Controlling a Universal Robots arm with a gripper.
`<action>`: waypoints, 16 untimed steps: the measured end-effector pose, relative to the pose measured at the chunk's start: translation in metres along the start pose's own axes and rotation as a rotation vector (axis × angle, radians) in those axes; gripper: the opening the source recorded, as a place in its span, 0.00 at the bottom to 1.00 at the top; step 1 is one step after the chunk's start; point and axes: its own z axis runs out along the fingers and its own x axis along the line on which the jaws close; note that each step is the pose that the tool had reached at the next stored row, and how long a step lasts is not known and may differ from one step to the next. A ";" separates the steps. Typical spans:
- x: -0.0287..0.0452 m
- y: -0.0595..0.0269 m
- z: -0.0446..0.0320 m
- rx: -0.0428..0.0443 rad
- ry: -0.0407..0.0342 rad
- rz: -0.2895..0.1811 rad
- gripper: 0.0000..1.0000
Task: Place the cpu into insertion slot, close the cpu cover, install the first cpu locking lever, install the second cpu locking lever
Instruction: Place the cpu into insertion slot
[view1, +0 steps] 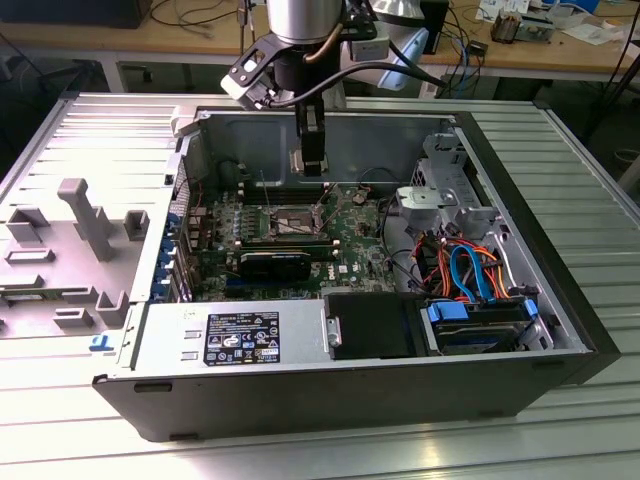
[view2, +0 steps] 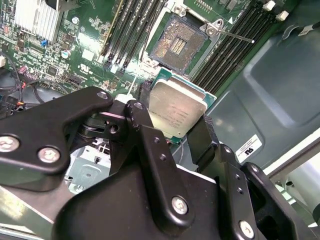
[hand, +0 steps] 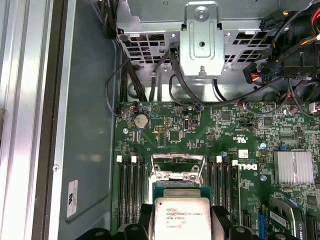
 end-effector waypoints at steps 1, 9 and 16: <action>0.0000 0.0000 0.0000 0.0000 0.0000 0.000 0.54; 0.0001 -0.0061 0.0027 -0.0127 0.0008 0.000 0.54; 0.0000 -0.0186 0.0111 -0.0290 0.0029 -0.009 0.54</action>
